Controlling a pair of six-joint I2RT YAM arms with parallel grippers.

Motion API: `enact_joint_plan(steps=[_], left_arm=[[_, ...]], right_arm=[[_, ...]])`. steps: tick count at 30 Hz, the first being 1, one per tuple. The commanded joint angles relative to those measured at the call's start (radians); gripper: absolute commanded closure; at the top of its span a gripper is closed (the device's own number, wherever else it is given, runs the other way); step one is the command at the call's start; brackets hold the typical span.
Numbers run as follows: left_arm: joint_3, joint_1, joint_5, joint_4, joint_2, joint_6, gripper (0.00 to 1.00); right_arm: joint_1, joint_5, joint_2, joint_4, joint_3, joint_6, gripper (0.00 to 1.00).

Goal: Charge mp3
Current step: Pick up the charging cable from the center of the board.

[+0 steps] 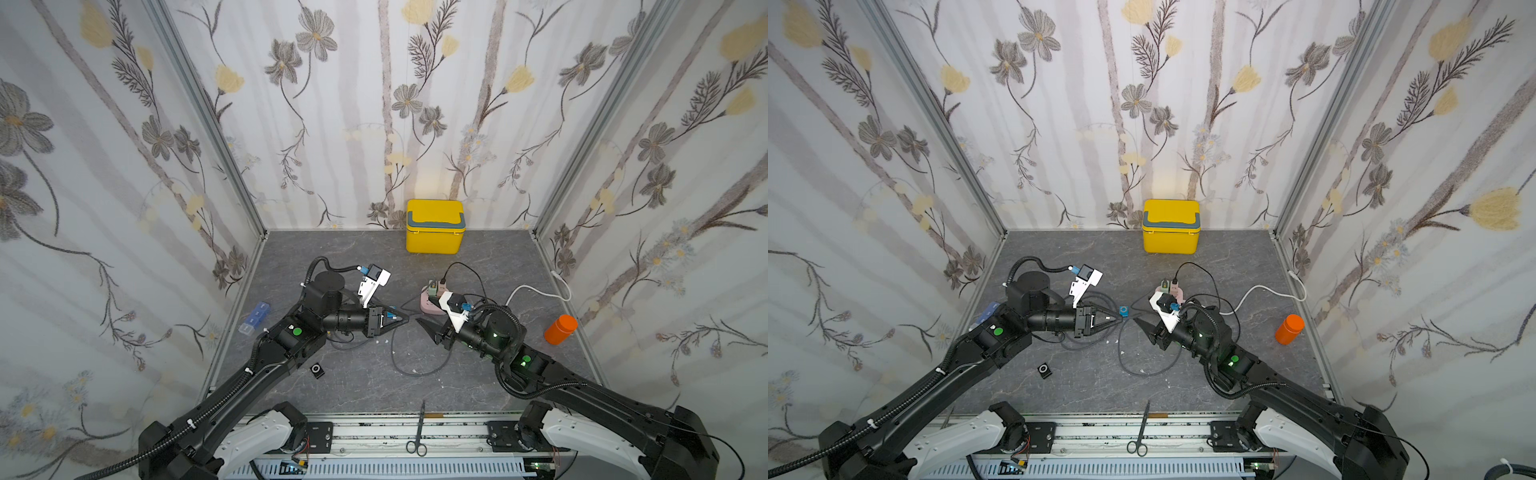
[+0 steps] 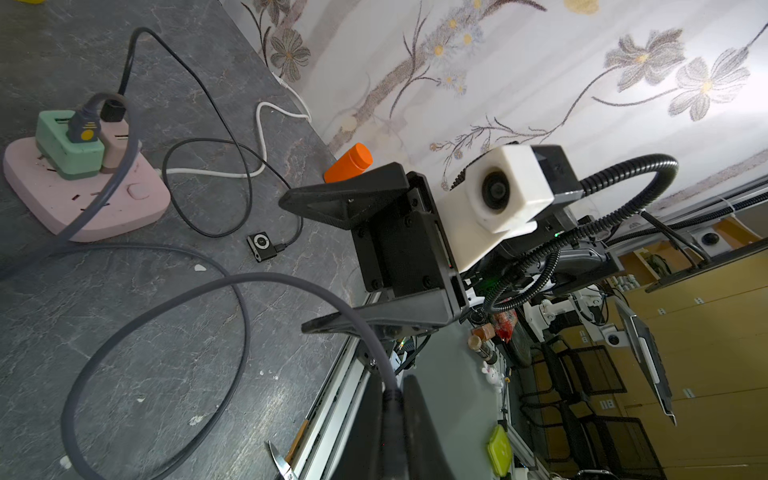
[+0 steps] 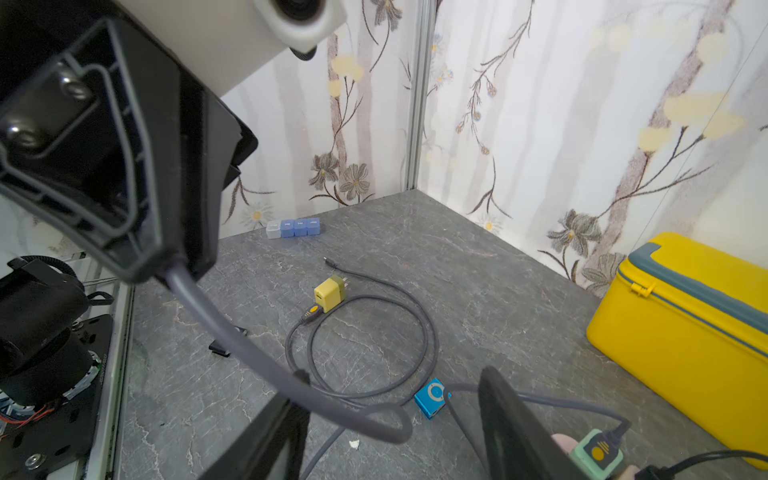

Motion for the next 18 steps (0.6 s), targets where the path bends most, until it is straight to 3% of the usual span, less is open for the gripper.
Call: enact_joint_plan(steps=[1,4,6,12,15,18], left_arm=[[0.017,0.0,0.034,0.041,0.019,-0.008,1.0],[0.014,0.001,0.044,0.065,0.037,-0.027,1.0],[0.016,0.001,0.042,0.063,0.049,-0.031,1.0],[0.018,0.002,0.006,0.088,0.063,-0.047,0.99],[0.024,0.007,0.003,0.092,0.075,-0.049,0.87],[0.023,0.018,0.018,0.105,0.07,-0.065,0.83]], right_arm=[[0.005,-0.058,0.011,0.036,0.022,-0.079,0.36],[0.027,-0.069,0.041,0.011,0.047,-0.124,0.37],[0.044,-0.058,0.054,0.003,0.062,-0.151,0.44],[0.081,-0.019,0.032,-0.065,0.089,-0.219,1.0],[0.086,-0.01,0.003,-0.135,0.099,-0.249,1.0],[0.09,0.04,-0.019,-0.161,0.095,-0.262,1.0]])
